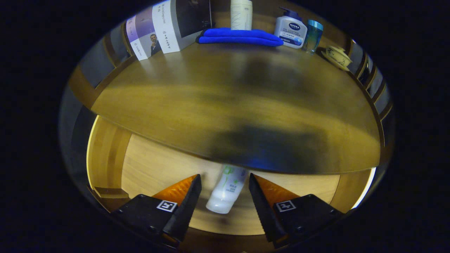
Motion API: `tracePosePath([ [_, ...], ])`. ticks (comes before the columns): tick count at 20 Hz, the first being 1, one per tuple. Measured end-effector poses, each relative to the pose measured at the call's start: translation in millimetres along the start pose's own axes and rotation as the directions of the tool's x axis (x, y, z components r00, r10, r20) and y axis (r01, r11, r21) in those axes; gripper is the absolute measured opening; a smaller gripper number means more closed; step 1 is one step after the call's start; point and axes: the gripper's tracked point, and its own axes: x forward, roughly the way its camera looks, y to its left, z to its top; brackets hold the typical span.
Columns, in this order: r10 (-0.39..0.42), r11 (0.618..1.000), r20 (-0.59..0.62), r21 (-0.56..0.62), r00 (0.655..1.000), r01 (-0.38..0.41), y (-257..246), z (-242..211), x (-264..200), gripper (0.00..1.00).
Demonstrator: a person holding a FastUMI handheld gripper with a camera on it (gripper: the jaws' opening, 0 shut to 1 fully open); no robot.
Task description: Pull open the drawer, take out the items inside it, and place them on the countertop above the cabinet.
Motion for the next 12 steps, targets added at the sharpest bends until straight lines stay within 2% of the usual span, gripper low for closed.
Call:
tracePosePath([
  [3,-0.028,0.999,-0.024,-0.021,0.999,0.028,-3,-1,0,0.69],
  [6,0.027,0.999,-0.038,-0.022,0.999,-0.028,5,-6,4,0.44],
  [7,0.042,0.999,-0.037,-0.022,0.998,-0.043,7,-5,2,0.33],
  [9,0.105,0.994,-0.046,-0.025,0.993,-0.106,16,-9,-6,0.32],
  [12,0.151,0.987,-0.038,-0.05,0.988,-0.153,26,-13,-12,0.33],
])
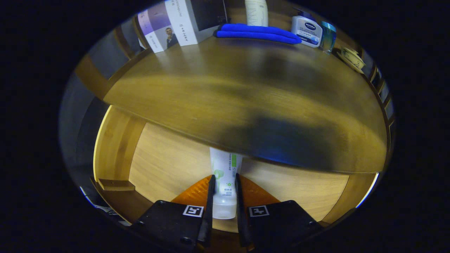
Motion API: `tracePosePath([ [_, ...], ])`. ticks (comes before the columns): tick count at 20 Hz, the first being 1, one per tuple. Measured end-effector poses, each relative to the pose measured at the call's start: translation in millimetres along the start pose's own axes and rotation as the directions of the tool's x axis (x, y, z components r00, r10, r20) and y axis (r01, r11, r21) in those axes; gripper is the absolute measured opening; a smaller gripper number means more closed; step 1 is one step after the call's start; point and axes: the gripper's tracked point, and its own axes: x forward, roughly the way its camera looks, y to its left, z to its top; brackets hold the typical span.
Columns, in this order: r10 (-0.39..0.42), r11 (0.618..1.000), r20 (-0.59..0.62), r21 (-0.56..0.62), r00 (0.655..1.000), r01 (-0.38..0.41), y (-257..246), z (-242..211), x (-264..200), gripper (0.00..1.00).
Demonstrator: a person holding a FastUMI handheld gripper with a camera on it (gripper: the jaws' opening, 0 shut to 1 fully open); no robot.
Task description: Pull open the drawer, take out the items inside it, and place them on the countertop above the cabinet.
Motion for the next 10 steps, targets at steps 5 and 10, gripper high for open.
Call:
tracePosePath([
  [5,0.072,0.996,0.032,-0.051,0.997,-0.07,23,-3,-16,0.32],
  [10,0.061,0.986,-0.003,-0.155,0.998,-0.061,25,-19,-11,0.18],
])
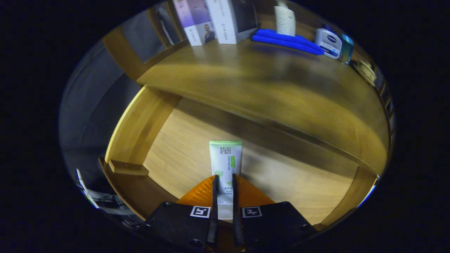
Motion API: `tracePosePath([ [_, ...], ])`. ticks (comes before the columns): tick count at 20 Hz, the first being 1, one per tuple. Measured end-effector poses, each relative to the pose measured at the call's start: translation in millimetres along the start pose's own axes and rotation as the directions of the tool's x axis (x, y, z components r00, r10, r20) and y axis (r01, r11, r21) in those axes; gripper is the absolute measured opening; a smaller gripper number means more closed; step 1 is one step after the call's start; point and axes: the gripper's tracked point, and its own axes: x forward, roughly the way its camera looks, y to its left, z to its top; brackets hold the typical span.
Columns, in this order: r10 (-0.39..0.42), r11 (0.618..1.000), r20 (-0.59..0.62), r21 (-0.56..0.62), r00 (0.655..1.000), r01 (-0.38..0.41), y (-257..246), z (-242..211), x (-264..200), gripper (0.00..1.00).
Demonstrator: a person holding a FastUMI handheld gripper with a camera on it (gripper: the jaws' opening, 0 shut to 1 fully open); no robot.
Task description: Pull open the drawer, take out the items inside it, and place them on the countertop above the cabinet.
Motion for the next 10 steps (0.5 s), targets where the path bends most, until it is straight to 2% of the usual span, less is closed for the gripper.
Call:
tracePosePath([
  [6,0.007,1.0,0.043,-0.014,0.999,-0.007,1,2,-11,0.18],
  [10,0.042,0.999,0.098,-0.02,0.994,-0.04,9,6,-32,0.18],
])
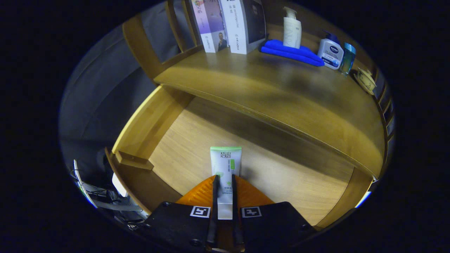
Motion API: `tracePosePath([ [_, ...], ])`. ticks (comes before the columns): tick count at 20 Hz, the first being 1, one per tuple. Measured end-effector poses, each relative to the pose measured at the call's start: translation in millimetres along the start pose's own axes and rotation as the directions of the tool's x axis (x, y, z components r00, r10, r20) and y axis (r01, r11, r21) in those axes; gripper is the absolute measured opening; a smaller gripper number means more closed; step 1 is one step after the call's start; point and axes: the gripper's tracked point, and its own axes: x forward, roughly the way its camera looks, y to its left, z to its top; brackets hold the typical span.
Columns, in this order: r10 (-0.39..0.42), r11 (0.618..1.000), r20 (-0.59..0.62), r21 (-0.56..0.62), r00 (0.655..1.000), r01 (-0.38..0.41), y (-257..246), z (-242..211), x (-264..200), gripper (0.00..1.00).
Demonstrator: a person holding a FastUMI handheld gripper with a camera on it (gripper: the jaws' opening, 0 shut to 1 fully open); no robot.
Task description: Pull open the drawer, take out the items inside it, and place them on the countertop above the cabinet.
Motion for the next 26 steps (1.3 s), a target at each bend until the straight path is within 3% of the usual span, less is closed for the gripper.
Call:
tracePosePath([
  [5,0.041,0.999,0.052,-0.002,0.998,-0.041,11,9,-22,0.18],
  [7,-0.002,1.0,0.039,-0.025,0.999,0.003,3,2,-18,0.18],
  [10,-0.064,0.996,-0.048,-0.061,0.997,0.061,-14,-16,3,0.18],
  [12,-0.039,0.997,-0.162,-0.067,0.986,0.029,-11,-30,14,0.1],
  [15,-0.061,0.994,-0.177,-0.102,0.982,0.043,-12,-27,15,0.06],
  [18,-0.064,0.988,-0.202,-0.152,0.977,0.033,-6,-36,14,0.32],
  [20,-0.129,0.975,-0.201,-0.207,0.971,0.087,-16,-37,22,0.49],
  [25,-0.146,0.978,-0.269,-0.182,0.952,0.099,-21,-47,36,0.53],
  [26,-0.142,0.978,-0.256,-0.184,0.956,0.096,-20,-43,36,0.49],
])
